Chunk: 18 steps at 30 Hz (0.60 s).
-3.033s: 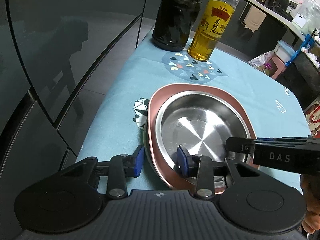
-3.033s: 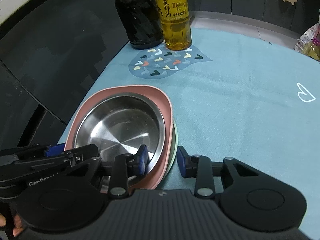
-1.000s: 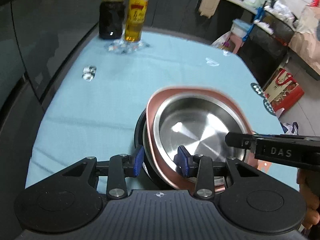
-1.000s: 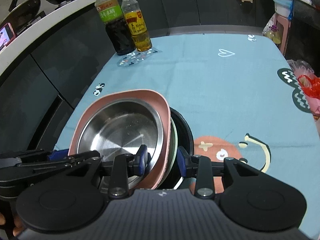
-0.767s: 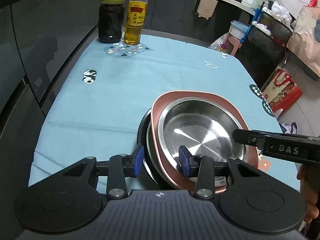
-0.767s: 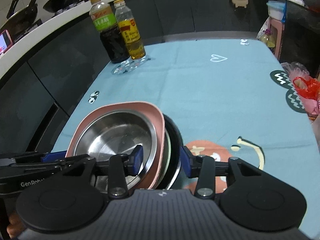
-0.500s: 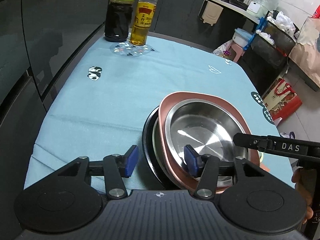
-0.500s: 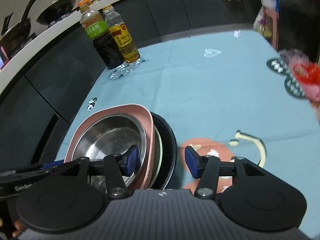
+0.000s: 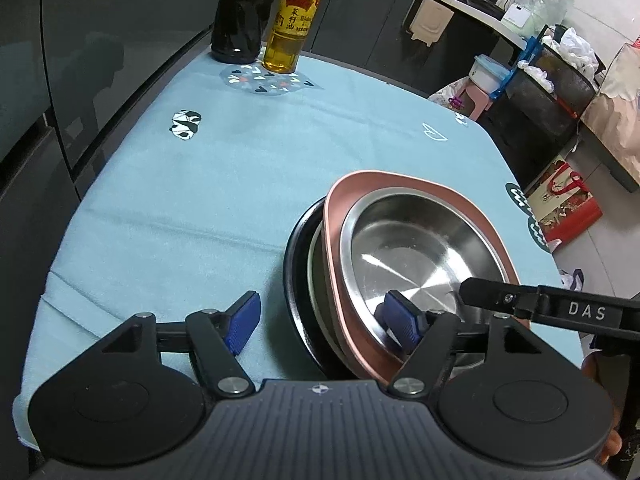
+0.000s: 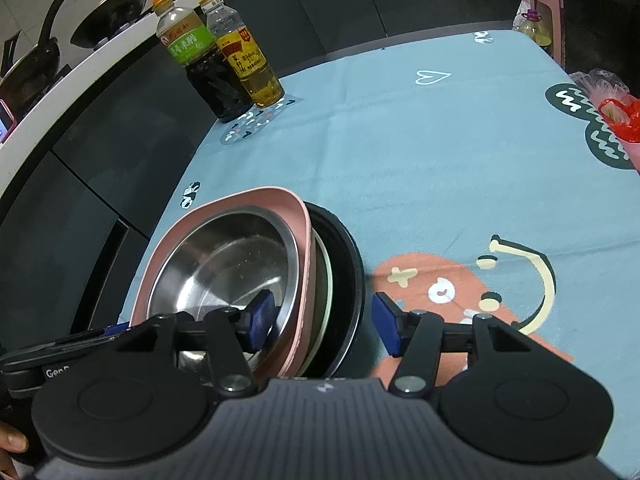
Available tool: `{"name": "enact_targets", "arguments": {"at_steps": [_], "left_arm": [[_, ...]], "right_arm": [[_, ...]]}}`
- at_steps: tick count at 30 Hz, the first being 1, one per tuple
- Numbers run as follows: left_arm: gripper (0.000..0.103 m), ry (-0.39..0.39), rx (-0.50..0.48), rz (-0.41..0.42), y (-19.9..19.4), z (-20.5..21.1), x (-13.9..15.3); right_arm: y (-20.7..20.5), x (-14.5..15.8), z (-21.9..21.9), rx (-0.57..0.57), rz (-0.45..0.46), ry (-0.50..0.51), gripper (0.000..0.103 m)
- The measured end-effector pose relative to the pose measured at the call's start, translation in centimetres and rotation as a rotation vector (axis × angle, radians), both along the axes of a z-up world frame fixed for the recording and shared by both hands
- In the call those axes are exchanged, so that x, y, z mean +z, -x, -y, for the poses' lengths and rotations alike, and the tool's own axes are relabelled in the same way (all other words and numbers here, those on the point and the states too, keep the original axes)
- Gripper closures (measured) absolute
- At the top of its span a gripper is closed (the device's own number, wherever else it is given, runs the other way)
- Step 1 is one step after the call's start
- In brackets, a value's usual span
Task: Organize plates and bowls
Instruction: 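Lower the plate stack onto the black bowl stack with the right tool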
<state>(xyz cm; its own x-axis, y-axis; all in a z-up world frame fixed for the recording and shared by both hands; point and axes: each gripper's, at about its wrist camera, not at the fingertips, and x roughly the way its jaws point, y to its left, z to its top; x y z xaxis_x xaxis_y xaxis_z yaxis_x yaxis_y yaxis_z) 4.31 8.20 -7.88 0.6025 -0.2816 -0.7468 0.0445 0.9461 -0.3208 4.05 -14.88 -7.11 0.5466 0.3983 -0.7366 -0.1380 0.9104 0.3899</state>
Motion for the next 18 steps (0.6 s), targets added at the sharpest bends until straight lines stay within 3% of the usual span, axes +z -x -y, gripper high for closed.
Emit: {"name": "enact_targets", "arguments": {"at_steps": [18], "left_arm": [[0.033,0.110,-0.039,-0.028,-0.71,-0.03,-1.04]], "right_arm": [[-0.07,-0.25,0.31,-0.004,-0.008,-0.039,0.053]]}}
